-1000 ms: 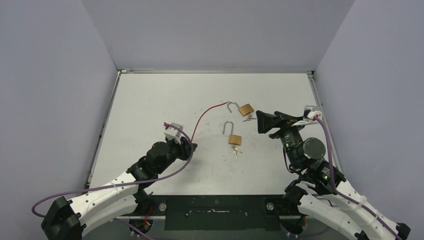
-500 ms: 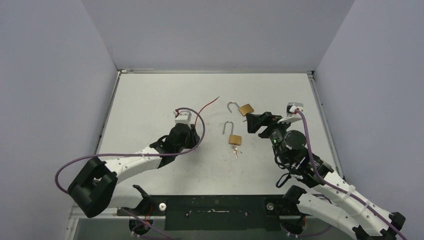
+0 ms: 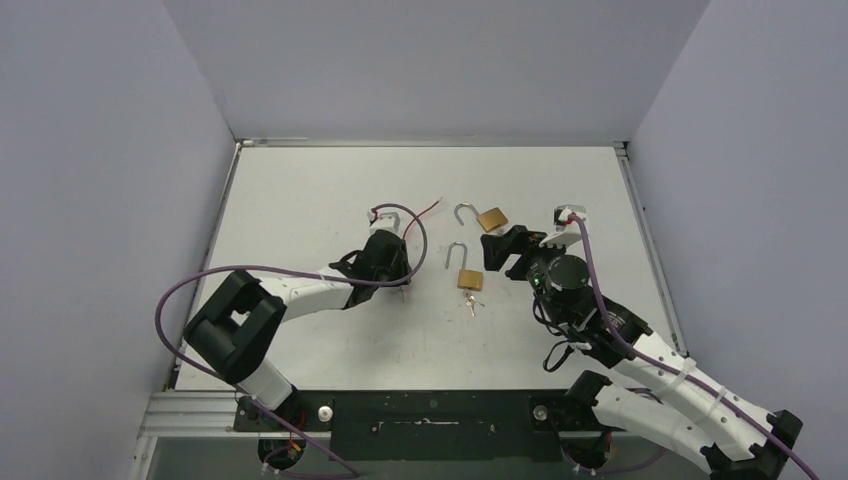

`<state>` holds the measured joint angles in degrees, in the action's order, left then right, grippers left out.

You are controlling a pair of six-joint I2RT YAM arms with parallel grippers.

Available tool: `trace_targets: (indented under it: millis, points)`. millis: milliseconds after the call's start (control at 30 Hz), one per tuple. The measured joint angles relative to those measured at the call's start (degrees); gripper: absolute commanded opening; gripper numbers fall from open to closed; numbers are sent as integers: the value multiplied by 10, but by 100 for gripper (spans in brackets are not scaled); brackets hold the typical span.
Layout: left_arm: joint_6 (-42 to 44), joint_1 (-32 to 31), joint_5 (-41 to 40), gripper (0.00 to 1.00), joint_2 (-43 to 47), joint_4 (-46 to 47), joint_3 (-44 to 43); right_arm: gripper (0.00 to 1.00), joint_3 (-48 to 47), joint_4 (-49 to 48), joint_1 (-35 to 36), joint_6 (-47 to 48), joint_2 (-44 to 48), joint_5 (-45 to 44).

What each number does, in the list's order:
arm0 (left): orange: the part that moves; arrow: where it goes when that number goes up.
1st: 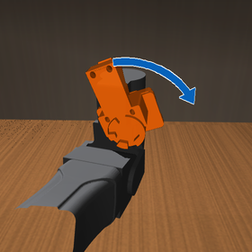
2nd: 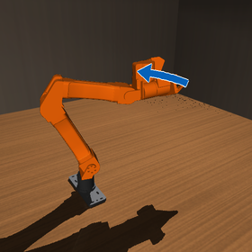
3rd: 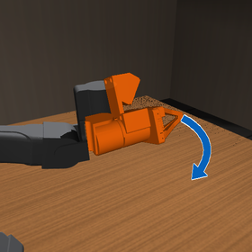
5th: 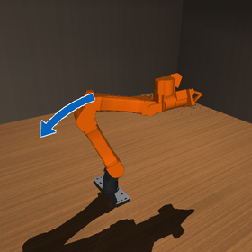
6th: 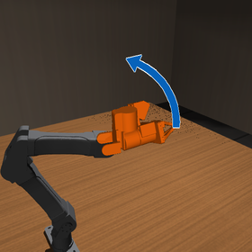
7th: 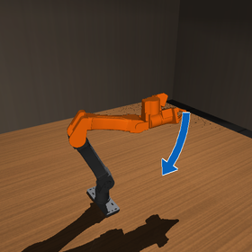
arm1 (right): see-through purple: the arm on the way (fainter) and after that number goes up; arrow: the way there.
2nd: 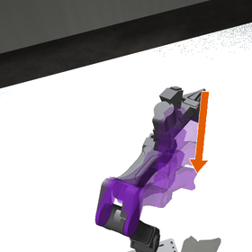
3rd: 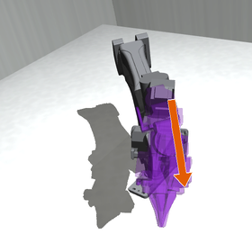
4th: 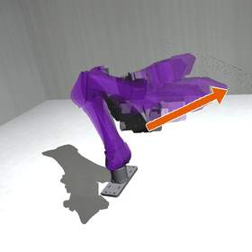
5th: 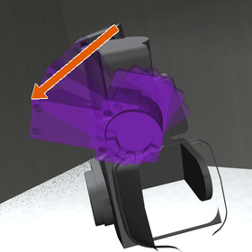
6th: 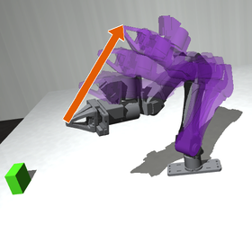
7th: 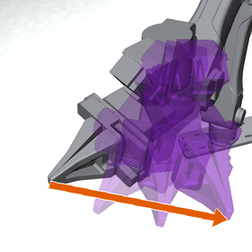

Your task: Unlock with the key

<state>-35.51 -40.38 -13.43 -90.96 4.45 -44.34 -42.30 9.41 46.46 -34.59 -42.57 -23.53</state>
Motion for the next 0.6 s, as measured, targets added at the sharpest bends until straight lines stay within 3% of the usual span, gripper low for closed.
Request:
trace_targets:
  millis: [133,233,267,300,367,600]
  points:
    - [-3,0,-1,60,-9,-5,-8,82,0,16,0,-6,-10,3]
    - [-2,0,-5,66,-9,-13,-18,85,-2,25,0,-6,-11,4]
    - [-2,0,-7,72,-7,-15,-21,87,-3,29,0,-6,-11,3]
    - [-1,0,-8,85,-3,-21,-26,89,-7,35,0,-6,-11,2]
    - [3,0,-12,88,8,-33,-31,99,-14,47,0,-4,-11,-2]
    - [-10,9,-32,89,132,-148,-61,100,-74,125,0,16,-11,-50]
